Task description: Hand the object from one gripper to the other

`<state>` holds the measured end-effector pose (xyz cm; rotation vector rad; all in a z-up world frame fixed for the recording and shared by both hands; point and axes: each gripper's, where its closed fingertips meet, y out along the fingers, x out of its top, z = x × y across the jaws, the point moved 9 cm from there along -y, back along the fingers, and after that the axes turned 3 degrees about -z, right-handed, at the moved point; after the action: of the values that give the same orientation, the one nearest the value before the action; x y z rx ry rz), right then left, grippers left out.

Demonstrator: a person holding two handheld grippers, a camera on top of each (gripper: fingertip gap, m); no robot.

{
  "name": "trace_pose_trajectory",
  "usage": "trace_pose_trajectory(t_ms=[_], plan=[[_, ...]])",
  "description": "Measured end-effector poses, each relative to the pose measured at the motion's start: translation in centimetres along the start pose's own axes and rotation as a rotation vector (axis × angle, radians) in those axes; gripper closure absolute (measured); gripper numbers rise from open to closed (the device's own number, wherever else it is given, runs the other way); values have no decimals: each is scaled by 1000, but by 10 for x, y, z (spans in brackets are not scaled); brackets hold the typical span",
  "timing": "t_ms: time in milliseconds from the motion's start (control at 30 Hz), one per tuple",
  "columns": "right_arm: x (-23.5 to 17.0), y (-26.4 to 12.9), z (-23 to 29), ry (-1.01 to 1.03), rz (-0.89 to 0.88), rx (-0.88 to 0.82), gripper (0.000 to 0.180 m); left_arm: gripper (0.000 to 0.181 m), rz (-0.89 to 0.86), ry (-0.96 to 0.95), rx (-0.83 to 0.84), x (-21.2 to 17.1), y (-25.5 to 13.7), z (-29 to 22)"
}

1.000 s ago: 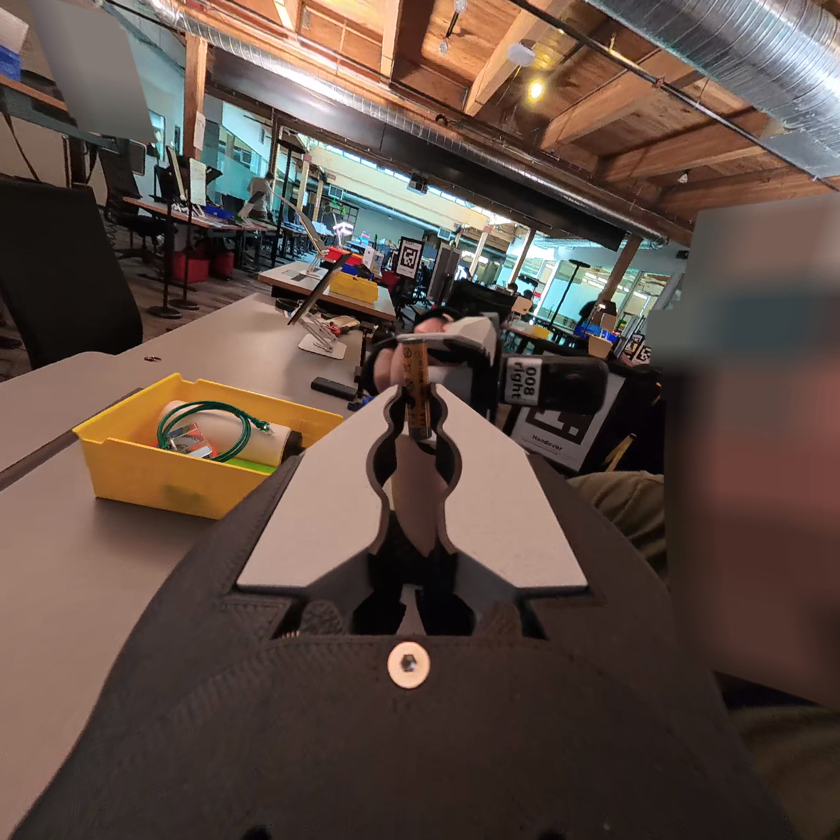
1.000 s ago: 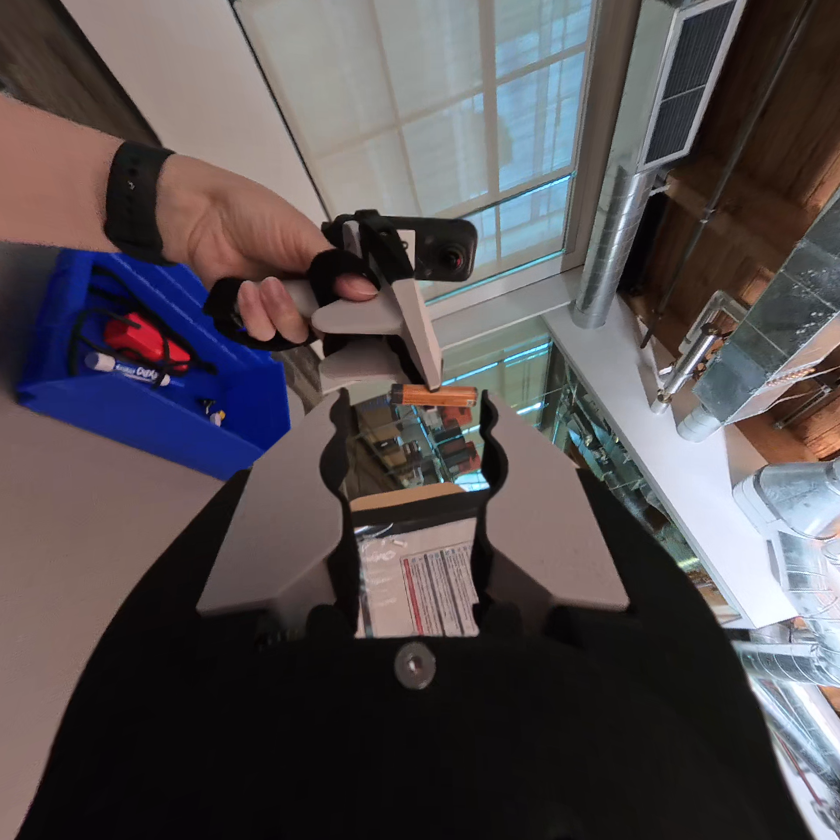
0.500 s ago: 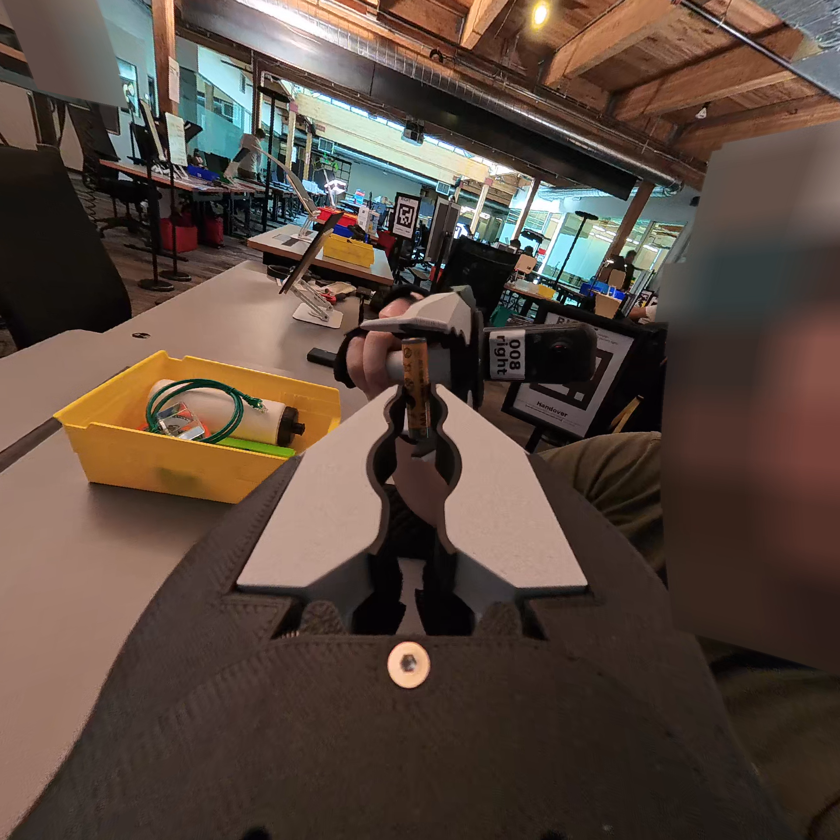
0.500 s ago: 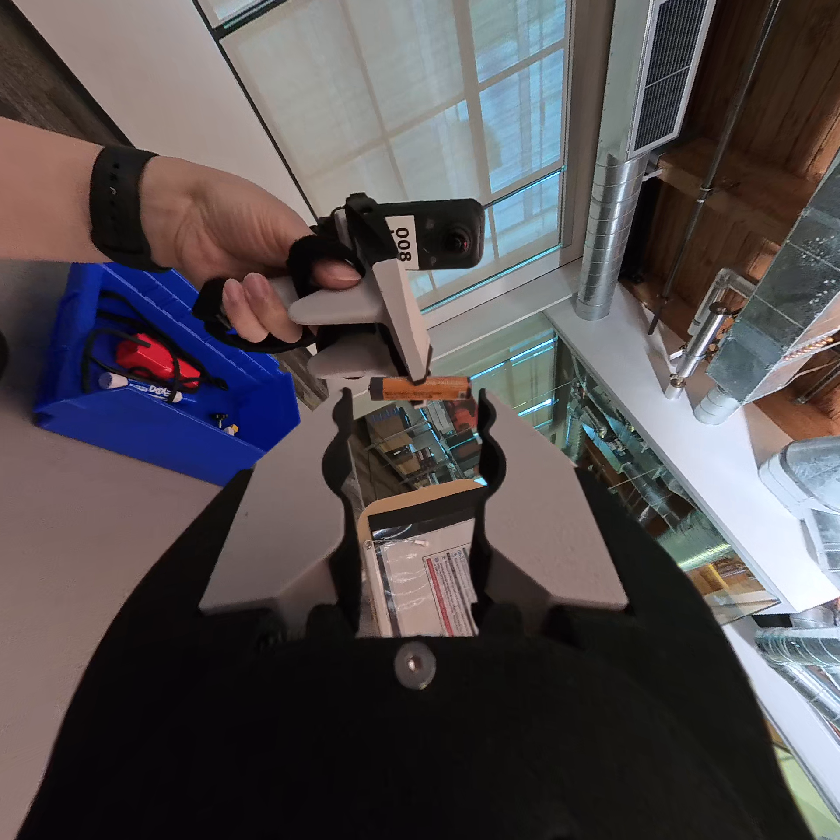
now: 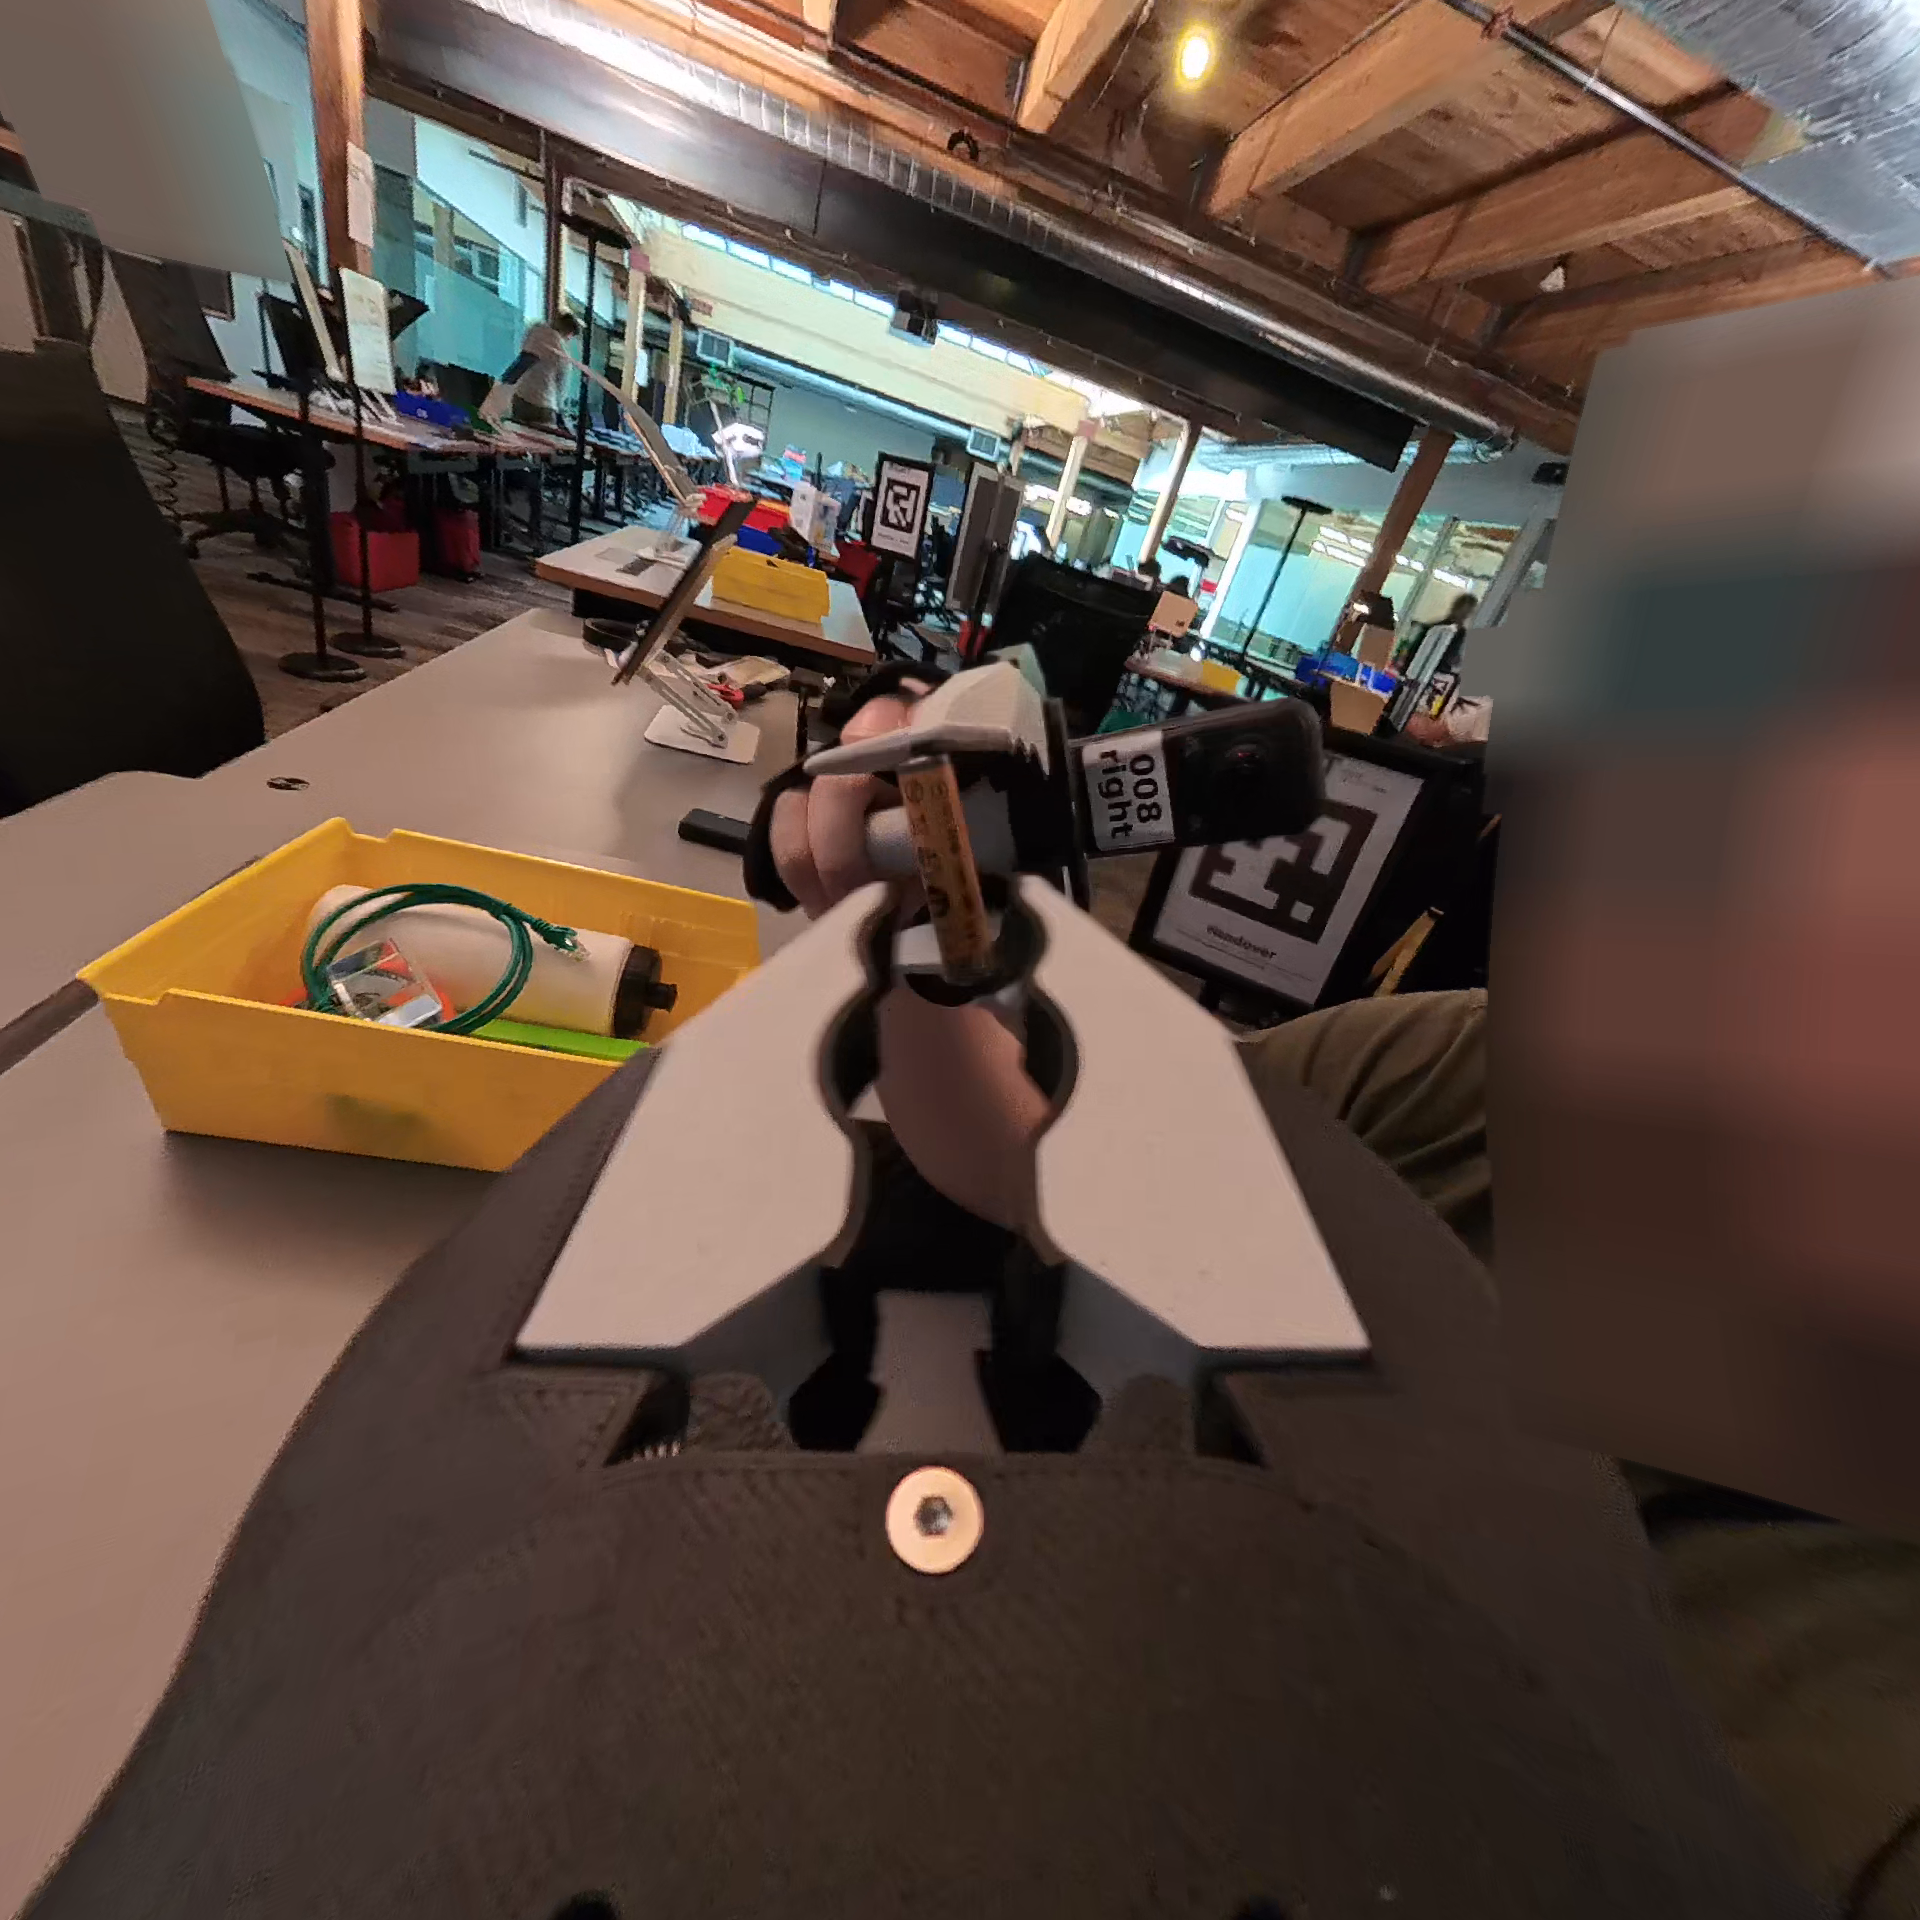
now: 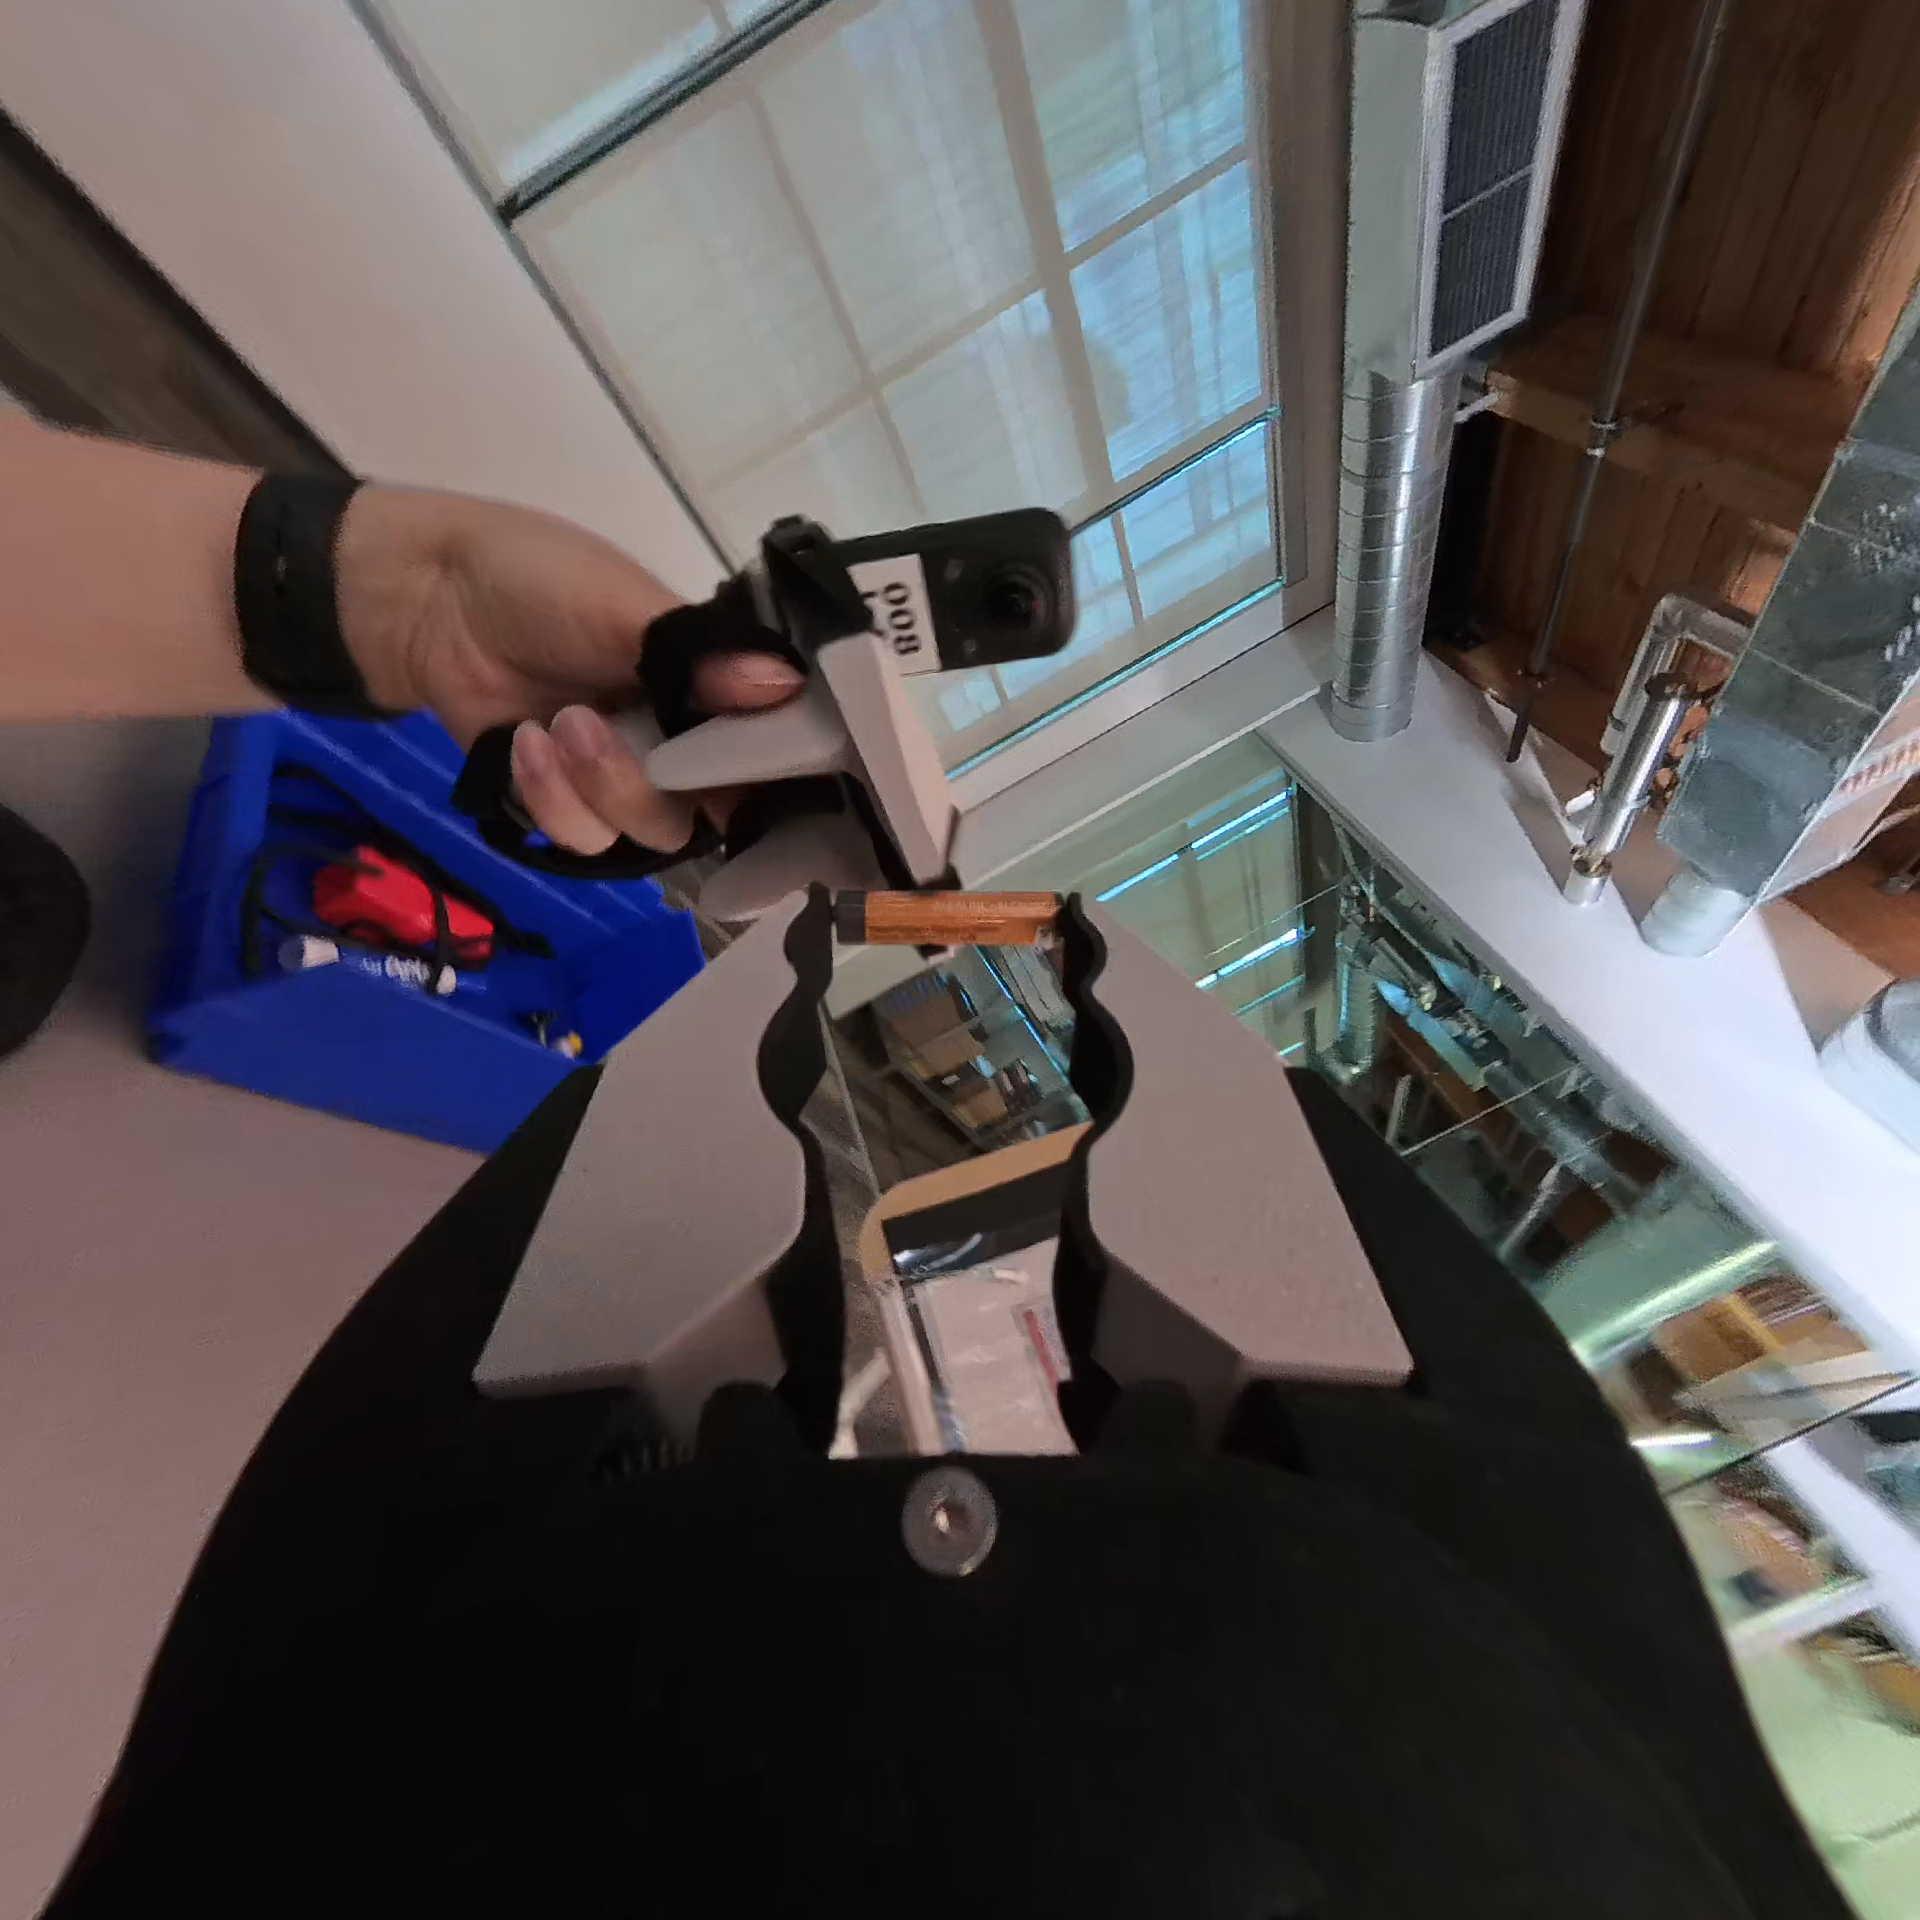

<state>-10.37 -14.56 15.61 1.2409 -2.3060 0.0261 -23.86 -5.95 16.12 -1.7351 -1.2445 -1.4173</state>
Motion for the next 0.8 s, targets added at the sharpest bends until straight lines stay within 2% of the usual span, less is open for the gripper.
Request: trace_pose_trajectory(t_ms=[67,133,233,300,333,400,500,600,667,800], plan=[[-7,-3,-13,178,-40,-34,137,141,-25,49,64,5,-5,1],[-25,-7,-32,512,-102,-47,136,122,-34,226,207,9,-13,3],[-68,-11,-52,1211,-242,48,137,115,-23,549,456,11,-22,4],[-97,-9,-50,1675,-368,192,137,111,6,729,605,8,-22,5],[-107,-7,-46,1856,-441,277,137,113,39,807,653,5,-19,6],[-123,-1,-33,2087,-543,388,138,119,130,934,702,-5,-9,10],[-130,17,-13,2193,-527,506,137,137,205,1047,746,-18,4,17],[-123,30,2,2232,-507,625,137,143,240,1070,730,-24,10,19],[-119,34,7,2232,-488,654,137,144,254,1065,723,-25,11,20],[-116,36,9,2210,-460,636,137,160,255,1096,705,-26,12,17]])
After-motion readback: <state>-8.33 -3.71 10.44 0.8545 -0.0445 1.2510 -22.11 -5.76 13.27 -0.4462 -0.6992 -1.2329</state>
